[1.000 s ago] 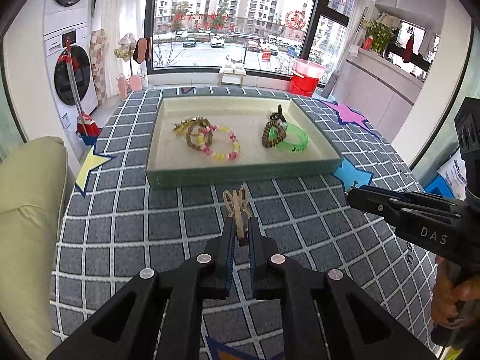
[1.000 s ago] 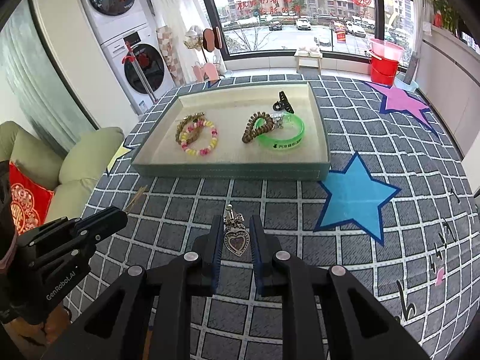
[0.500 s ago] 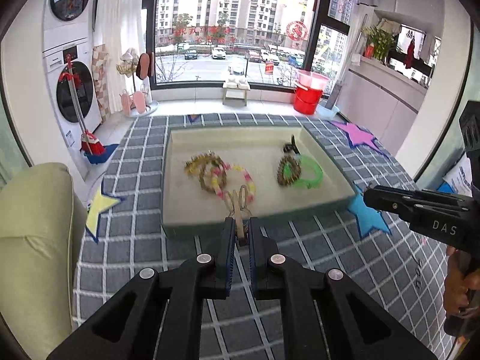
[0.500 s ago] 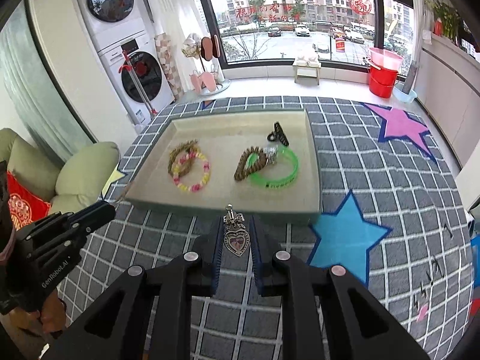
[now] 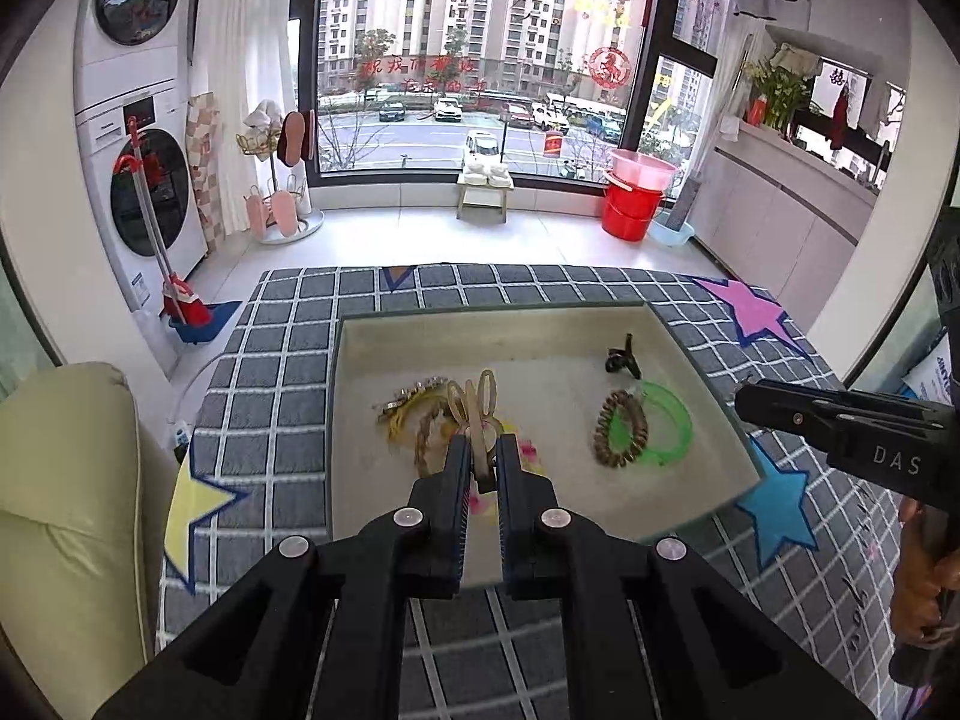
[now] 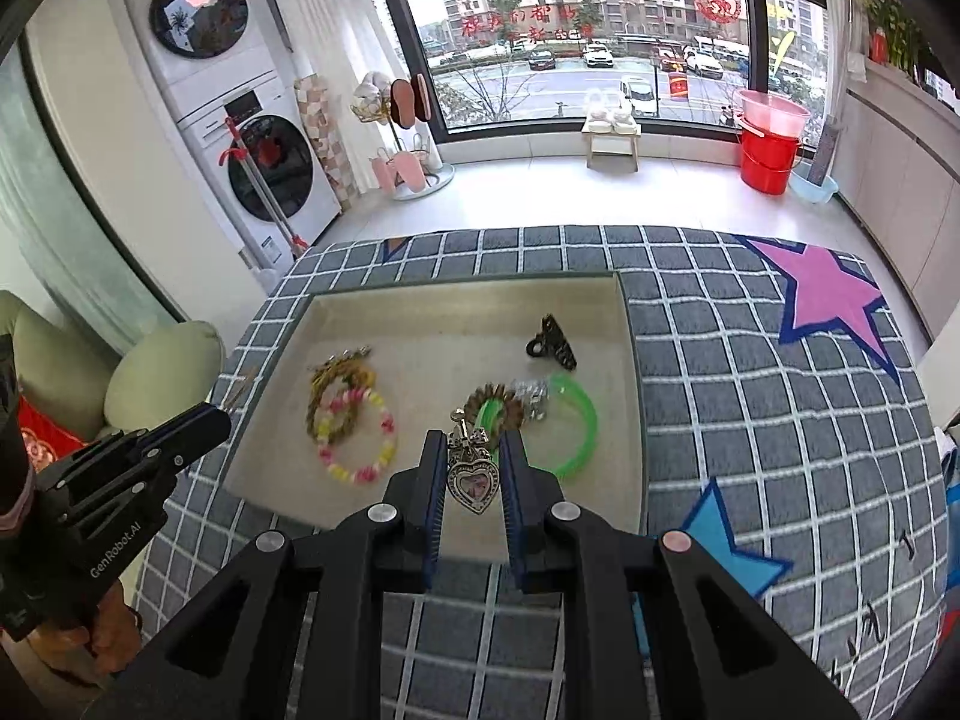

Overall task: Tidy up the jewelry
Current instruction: 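Carry the heart charm and elastic bands over the tray with both tools, then open right tool over the green bangle while left tool releases the bands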

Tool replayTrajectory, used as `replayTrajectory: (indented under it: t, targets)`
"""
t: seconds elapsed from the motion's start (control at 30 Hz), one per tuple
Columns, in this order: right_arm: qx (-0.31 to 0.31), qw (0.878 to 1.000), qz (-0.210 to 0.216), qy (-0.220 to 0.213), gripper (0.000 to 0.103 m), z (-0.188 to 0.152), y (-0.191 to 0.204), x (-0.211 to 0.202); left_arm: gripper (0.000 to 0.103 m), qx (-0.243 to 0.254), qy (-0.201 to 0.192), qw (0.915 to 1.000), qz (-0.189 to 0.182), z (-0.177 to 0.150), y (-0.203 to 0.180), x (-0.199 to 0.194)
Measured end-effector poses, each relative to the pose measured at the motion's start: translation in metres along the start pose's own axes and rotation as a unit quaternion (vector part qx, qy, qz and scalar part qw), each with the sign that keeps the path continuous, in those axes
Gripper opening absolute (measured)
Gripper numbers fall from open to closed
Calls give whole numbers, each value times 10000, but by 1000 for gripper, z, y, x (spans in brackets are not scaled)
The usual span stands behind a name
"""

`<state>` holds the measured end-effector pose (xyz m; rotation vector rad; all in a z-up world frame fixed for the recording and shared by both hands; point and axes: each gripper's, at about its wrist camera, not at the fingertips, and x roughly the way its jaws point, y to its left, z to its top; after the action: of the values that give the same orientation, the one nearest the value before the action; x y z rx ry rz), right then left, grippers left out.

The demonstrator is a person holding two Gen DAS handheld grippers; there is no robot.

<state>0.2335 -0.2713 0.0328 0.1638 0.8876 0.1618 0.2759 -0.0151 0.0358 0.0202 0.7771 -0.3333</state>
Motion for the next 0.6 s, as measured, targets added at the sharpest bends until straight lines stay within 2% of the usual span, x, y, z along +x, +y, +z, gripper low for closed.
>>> replayTrajectory:
  t: [0.33, 0.6]
  targets:
    - [180, 9998, -88, 78, 19, 24, -16, 44, 23, -25, 152, 9998, 114, 26, 0, 50]
    - [325, 9987, -202, 346, 19, 16, -29, 78, 23, 148, 471, 9986, 205, 18, -9, 88]
